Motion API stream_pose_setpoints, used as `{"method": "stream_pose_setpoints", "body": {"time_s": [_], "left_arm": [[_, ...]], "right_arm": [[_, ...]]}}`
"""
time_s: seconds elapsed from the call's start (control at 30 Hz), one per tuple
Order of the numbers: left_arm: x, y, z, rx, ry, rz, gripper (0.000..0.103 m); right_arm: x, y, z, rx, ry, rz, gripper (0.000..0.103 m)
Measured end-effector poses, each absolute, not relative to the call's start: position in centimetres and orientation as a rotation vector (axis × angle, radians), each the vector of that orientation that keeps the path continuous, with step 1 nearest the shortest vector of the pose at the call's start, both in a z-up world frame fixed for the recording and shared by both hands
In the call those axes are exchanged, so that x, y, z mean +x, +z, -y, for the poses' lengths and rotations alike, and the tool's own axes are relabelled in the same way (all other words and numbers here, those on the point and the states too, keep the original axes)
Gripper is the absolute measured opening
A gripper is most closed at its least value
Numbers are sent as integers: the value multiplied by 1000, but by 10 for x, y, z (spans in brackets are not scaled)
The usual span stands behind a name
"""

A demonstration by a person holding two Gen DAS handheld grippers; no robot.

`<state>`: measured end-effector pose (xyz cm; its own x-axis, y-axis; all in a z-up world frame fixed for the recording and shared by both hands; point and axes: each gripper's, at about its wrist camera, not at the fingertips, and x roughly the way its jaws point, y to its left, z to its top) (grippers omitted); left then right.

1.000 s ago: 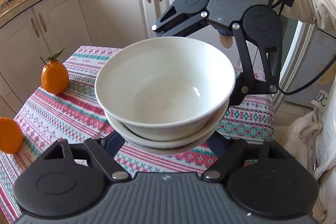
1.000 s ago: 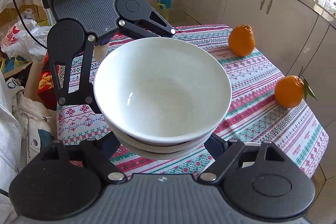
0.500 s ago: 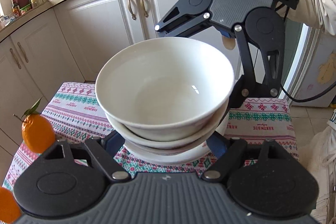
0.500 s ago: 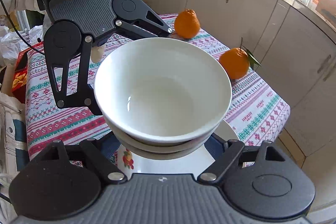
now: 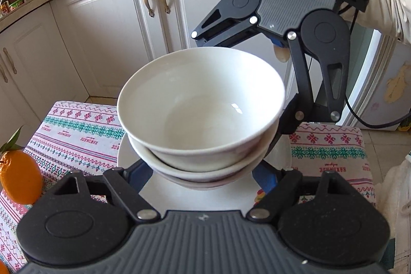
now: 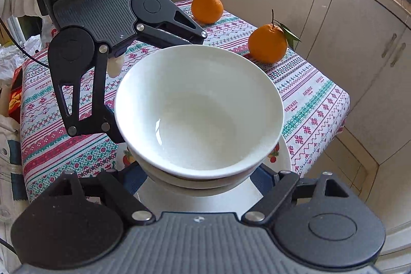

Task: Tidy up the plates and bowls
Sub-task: 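Lift the bowl stack with both grippers and carry it toward the plate stack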

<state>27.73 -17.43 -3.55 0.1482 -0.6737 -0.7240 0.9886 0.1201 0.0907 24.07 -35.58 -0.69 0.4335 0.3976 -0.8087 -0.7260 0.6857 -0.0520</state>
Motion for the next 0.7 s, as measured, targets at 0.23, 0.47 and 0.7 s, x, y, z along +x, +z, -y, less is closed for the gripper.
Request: {"method": "stream_pose_setpoints", "body": {"time_s": [0.23, 0.47, 0.7], "left_arm": [[279, -37, 177, 648, -1332, -605, 83], [282, -39, 179, 641, -1335, -622, 83], [283, -43, 179, 639, -1331, -635, 83]], "right_arm": [[245, -10, 364, -398, 726, -887, 89], [250, -14, 366, -380, 730, -905, 89], [252, -20, 363, -379, 729, -920, 89]]}}
